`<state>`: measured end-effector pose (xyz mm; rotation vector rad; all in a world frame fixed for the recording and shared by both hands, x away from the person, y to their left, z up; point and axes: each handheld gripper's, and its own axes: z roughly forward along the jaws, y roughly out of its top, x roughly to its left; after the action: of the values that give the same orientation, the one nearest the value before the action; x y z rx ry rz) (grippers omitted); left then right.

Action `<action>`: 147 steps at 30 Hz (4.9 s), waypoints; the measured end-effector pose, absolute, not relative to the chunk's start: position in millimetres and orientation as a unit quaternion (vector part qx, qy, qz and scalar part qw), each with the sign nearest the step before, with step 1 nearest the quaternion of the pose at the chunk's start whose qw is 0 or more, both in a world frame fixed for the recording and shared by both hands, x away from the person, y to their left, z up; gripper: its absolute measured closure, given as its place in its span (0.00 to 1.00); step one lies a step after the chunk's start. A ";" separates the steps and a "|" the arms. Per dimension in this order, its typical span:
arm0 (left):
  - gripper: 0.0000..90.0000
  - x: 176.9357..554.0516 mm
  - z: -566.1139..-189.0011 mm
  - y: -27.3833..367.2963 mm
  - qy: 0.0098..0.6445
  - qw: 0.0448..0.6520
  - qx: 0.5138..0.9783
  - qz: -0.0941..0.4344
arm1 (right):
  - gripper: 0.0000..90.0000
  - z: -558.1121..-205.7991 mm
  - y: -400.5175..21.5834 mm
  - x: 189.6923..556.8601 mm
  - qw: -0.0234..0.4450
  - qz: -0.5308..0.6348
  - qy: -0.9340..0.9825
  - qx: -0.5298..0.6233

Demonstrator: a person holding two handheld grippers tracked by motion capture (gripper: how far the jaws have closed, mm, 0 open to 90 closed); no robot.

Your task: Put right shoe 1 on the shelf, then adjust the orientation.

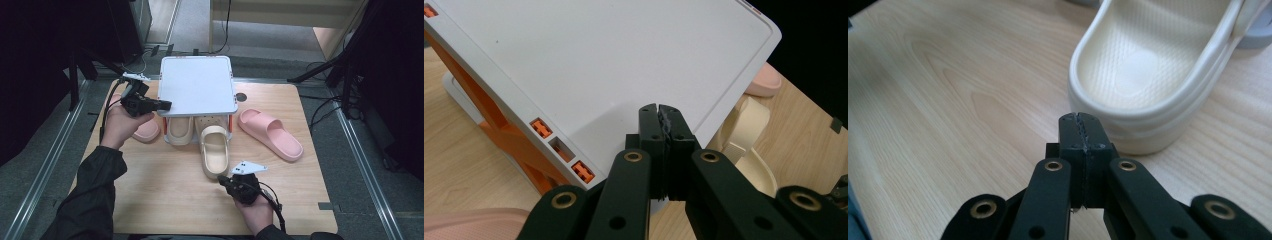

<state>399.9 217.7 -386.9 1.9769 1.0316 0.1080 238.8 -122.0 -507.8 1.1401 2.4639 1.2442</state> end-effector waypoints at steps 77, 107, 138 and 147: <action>0.90 396.4 -382.1 222.7 0.427 0.445 0.786 0.037 | 0.91 -483.5 -105.1 335.8 0.069 0.424 0.830 0.355; 0.62 355.9 -381.8 280.9 0.490 0.445 0.746 0.075 | 0.57 -469.1 -139.5 312.9 0.045 0.450 0.837 0.308; 0.99 378.4 -461.1 339.7 0.569 0.410 0.706 0.096 | 0.61 -477.4 -136.2 326.1 0.033 0.434 0.842 0.317; 0.99 395.6 -484.3 342.2 0.587 0.391 0.703 0.095 | 0.61 -477.8 -141.9 323.5 0.036 0.445 0.835 0.323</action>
<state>395.6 342.2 -484.3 1.7849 1.4899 0.2409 323.5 -141.9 -477.8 0.9912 2.5635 1.3675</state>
